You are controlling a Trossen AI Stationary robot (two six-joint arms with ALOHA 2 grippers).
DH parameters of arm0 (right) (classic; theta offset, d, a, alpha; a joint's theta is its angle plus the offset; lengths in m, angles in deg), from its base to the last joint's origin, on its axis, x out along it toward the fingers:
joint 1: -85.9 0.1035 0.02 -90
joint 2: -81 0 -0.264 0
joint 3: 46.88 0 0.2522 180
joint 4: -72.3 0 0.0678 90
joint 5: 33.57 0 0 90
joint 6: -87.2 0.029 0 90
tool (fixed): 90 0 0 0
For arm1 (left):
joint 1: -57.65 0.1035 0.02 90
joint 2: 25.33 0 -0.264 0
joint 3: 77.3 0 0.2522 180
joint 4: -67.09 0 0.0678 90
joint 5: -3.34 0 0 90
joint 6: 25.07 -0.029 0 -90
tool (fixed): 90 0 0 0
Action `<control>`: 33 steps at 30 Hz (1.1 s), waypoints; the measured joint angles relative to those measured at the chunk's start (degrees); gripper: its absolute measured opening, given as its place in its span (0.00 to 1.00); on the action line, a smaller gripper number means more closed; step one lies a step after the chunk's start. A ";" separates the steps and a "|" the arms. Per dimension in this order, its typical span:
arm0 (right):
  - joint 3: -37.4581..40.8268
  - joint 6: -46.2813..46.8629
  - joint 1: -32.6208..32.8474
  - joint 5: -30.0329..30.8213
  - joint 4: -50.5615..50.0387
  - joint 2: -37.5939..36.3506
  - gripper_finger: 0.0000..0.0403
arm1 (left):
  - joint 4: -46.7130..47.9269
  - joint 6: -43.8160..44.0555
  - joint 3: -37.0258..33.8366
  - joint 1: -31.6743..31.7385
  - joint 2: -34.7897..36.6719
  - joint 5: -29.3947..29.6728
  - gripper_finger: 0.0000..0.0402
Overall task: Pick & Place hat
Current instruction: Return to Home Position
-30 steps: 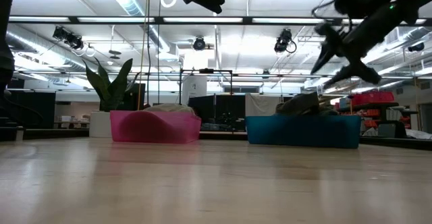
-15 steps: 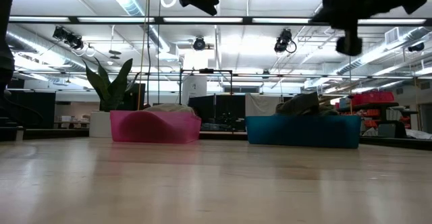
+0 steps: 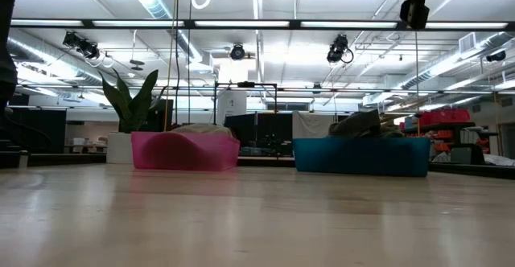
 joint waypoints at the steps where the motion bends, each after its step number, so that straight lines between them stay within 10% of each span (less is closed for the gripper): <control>1: -0.45 -1.23 0.00 0.39 -0.51 0.00 0.01 | -1.25 -0.65 0.00 -0.30 0.00 -0.43 0.02; 14: -0.61 1.79 -0.02 -0.89 -4.11 0.04 0.03 | -6.46 -6.17 -0.79 -2.66 0.09 2.00 0.01; 23: -0.61 4.13 -0.02 -1.20 -5.87 0.65 0.04 | -37.32 3.31 -26.61 1.11 7.21 -5.37 0.01; 33: -0.59 7.11 -0.02 -1.20 -6.92 3.07 0.04 | -47.35 4.84 -44.34 2.97 29.95 -0.75 0.01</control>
